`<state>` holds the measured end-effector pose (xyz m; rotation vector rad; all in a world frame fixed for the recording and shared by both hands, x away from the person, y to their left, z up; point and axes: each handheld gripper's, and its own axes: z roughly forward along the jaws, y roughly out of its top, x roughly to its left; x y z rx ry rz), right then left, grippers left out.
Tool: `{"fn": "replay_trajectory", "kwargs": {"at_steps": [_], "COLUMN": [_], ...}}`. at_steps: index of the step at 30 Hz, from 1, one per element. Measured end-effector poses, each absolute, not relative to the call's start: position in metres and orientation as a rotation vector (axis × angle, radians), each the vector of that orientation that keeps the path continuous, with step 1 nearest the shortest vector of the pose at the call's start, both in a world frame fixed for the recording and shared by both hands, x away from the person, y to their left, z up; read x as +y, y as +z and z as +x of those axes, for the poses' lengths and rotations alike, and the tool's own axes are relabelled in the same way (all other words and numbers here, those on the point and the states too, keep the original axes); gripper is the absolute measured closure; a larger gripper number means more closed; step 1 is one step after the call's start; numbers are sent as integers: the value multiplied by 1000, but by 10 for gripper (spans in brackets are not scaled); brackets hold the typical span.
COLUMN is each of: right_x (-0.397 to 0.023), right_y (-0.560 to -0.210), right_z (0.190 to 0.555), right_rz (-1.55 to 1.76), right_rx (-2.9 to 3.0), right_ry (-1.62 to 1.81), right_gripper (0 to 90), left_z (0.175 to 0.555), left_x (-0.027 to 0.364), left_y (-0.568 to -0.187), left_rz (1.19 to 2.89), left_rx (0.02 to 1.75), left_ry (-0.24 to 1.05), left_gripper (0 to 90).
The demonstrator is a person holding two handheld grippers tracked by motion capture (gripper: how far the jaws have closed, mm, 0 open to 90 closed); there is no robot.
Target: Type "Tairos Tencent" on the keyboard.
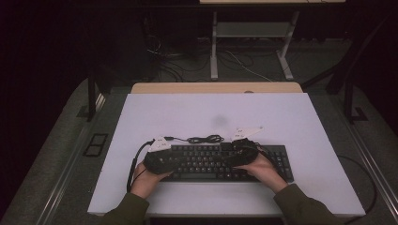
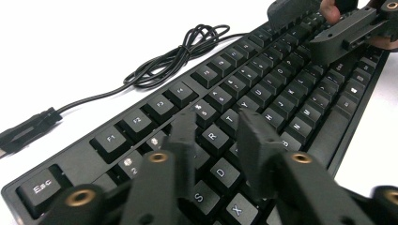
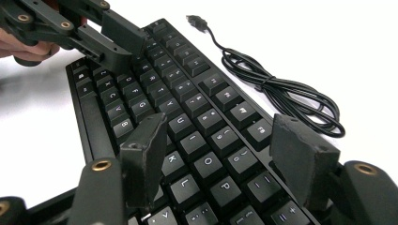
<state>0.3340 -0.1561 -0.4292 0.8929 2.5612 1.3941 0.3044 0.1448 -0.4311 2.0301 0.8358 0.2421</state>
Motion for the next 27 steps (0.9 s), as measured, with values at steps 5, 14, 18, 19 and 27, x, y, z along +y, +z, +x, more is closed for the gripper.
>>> {"fn": "replay_trajectory", "kwargs": {"at_steps": [5,14,18,19,27], "right_x": [-159,-165,-168,-169,-172], "right_y": [-430,-430,-431,-430,-430], "right_z": [333,330,330,329,329], "right_rz": [904,922,928,933,948], "right_rx": [2549,2542,2539,2538,2529], "right_ry": [1399,1407,1403,1398,1401], "right_gripper": [347,325,324,324,323], "left_z": [308,313,316,317,319], "left_x": [142,136,133,132,131], "left_y": [-431,-433,-435,-435,-436], "left_rz": [2042,2064,2077,2076,2089], "left_rx": [830,813,807,810,808], "left_ry": [227,200,203,200,197], "left_gripper": [819,892,892,892,892]}}
